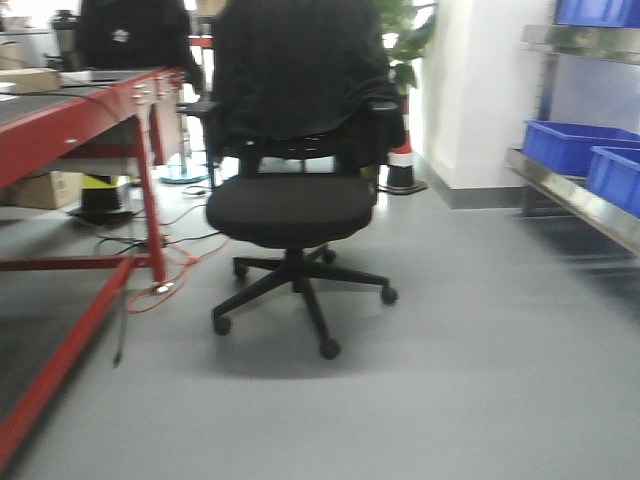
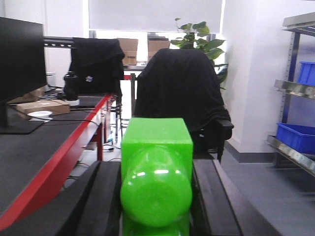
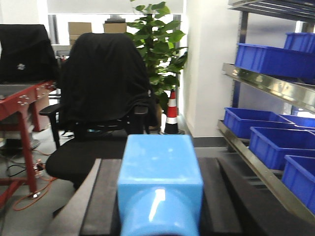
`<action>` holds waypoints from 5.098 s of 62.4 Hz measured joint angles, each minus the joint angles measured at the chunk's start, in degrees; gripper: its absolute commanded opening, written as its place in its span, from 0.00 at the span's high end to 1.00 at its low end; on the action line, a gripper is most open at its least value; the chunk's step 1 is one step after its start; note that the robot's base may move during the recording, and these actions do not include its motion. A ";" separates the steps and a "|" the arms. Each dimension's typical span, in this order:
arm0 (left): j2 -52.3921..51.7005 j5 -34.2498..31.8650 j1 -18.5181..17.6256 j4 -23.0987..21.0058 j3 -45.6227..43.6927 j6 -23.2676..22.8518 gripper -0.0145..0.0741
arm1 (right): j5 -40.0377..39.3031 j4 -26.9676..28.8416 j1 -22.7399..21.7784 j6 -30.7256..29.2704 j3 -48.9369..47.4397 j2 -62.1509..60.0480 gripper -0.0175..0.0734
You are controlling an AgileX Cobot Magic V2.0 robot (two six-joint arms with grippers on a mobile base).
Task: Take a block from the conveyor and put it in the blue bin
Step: 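Drive the base toward the steel shelves of blue bins, then position both held blocks above the open blue bins, then open right gripper to drop light-blue block into blue bin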
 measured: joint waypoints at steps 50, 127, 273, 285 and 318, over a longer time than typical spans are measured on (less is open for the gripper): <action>0.00 0.00 0.00 0.00 0.00 0.00 0.96 | 0.04 0.00 0.00 0.00 0.00 0.00 0.98; 0.00 0.00 0.00 0.00 0.00 0.00 0.96 | 0.04 0.00 0.00 0.00 0.00 -0.07 0.98; 0.00 0.00 0.00 0.00 0.00 0.00 0.96 | 0.04 0.00 0.00 0.00 0.00 -0.07 0.98; 0.00 0.00 0.00 0.00 0.00 0.00 0.96 | 0.13 0.37 0.00 0.00 0.00 -0.07 0.98; 19.97 3.24 -1.15 0.00 -20.16 4.77 0.96 | -3.41 1.49 12.89 -3.47 -18.75 20.61 0.98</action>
